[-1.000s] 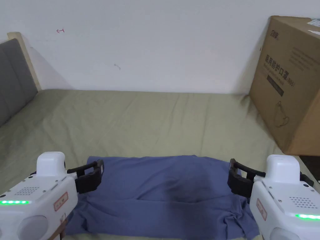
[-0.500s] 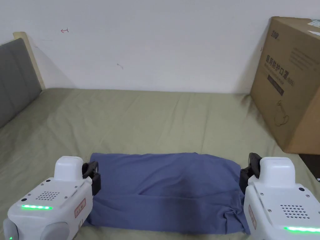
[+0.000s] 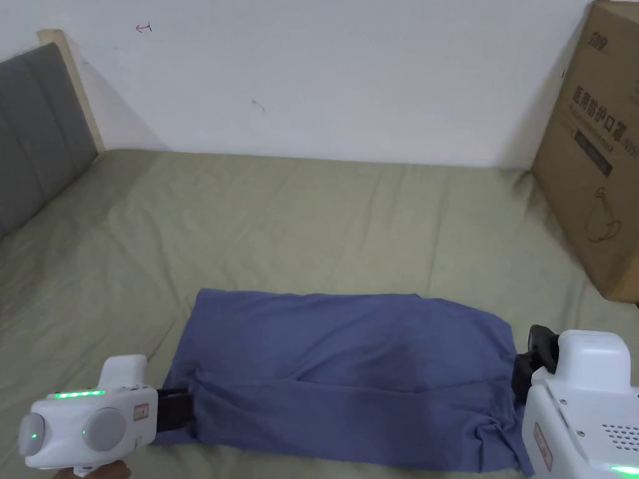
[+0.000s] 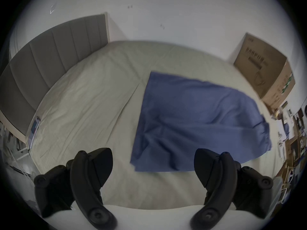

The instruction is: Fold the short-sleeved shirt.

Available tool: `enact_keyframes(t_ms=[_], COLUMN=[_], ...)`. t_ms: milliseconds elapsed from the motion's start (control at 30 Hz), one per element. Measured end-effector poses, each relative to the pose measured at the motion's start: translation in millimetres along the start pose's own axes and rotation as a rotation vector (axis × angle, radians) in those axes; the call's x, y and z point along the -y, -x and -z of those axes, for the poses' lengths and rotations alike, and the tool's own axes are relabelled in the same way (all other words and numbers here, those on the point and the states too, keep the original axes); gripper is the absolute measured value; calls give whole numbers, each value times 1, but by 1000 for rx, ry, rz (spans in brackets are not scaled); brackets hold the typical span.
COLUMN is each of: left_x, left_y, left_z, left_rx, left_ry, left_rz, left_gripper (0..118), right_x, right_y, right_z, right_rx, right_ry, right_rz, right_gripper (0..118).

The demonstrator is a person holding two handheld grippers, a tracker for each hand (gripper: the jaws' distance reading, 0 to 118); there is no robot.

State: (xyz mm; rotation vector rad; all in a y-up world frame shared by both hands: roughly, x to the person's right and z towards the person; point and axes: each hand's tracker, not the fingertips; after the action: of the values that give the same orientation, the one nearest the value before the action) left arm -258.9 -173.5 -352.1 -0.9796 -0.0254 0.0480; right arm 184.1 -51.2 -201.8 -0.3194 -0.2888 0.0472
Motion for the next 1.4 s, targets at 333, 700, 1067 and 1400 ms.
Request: enact_keyframes(t_ms=[333,700,1067,1400], left_x=[15,-3,-2,16], left_y=[-4,3,9,35], left_z=[58,16,16,-11], left_rx=[64,167,180,202], left_ry=[157,9,6,6], left_rz=[-34,-54,-119,-178], left_gripper=[39,8,8,8], right_x=[23,123,159,129], right_y=[-7,-56,-49,-68], right_z=[21,99,127,66], right_rx=[9,57,5,-21], right_ry=[102,540,685,602], right_rz=[-6,114,164,211], right_gripper=[0,111,23,14])
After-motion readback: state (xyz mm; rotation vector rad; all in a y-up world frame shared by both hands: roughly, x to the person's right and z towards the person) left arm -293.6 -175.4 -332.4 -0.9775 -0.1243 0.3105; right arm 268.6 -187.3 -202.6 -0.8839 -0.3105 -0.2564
